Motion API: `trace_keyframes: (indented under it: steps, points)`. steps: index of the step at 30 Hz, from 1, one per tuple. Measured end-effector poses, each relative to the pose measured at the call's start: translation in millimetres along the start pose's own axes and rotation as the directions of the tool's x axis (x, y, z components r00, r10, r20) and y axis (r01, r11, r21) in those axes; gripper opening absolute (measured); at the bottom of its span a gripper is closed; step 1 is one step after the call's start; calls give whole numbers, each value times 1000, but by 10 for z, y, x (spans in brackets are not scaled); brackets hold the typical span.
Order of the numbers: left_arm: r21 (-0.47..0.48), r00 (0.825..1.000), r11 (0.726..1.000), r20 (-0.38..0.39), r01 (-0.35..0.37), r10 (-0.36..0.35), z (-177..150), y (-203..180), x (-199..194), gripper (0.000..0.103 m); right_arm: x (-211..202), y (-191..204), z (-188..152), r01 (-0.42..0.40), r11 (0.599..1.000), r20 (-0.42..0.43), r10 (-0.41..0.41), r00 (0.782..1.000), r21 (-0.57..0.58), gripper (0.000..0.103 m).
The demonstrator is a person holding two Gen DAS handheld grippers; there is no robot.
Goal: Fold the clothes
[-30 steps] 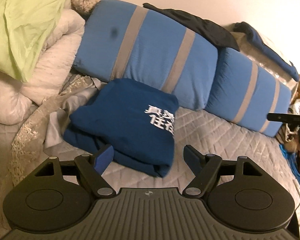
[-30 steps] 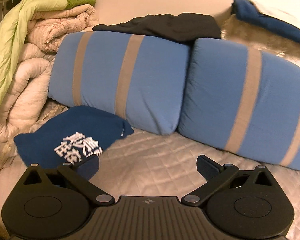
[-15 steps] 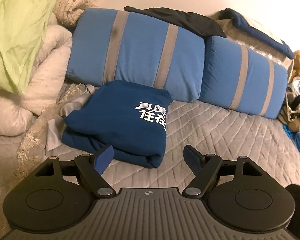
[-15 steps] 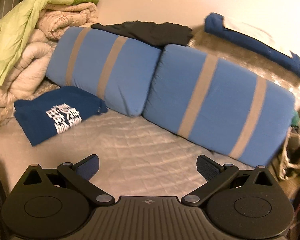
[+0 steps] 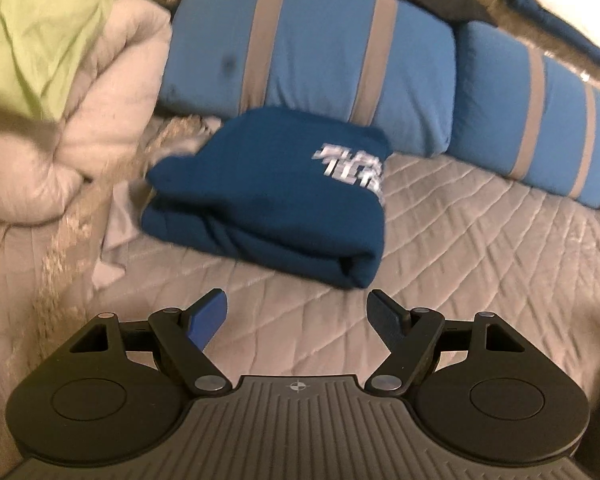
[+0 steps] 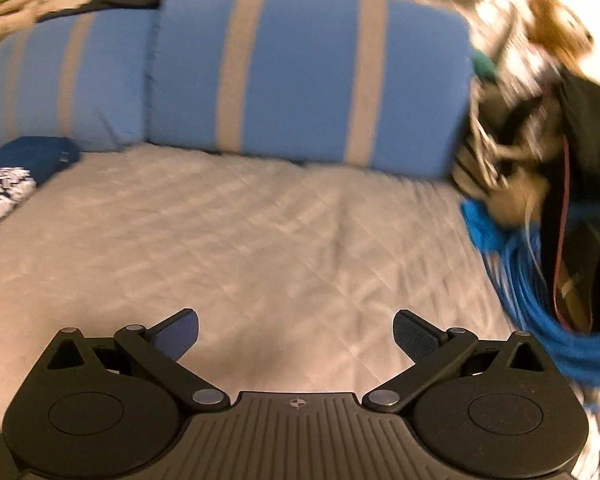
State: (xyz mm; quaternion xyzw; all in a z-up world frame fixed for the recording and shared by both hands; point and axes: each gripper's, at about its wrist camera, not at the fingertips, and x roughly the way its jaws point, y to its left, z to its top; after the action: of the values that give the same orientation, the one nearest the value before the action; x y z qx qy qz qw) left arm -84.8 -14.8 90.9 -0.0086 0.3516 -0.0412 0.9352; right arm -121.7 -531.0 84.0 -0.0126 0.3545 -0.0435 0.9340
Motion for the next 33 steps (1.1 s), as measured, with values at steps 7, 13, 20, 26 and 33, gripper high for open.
trace_keyframes:
  steps: [7, 13, 20, 26, 33]
  points:
    - [-12, 998, 999, -58, -31, 30, -207, 65, 274, 77, 368, -245, -524, 85, 994, -54, -81, 995, 66, 103]
    - [-11, 991, 998, -114, -66, 64, -347, 62, 490, 77, 487, -323, -811, 107, 989, -35, -104, 994, 101, 103]
    - [26, 993, 996, -77, -86, 88, -474, -37, 610, 100, 502, -364, -895, 73, 989, -1, -74, 997, 127, 103]
    - [23, 994, 994, 11, -106, 106, -599, -46, 602, 103, 501, -358, -934, 76, 989, 26, -80, 996, 128, 103]
    - [34, 997, 996, 13, -83, 82, -526, -10, 692, 103, 568, -374, -872, 78, 986, 31, -83, 996, 148, 103]
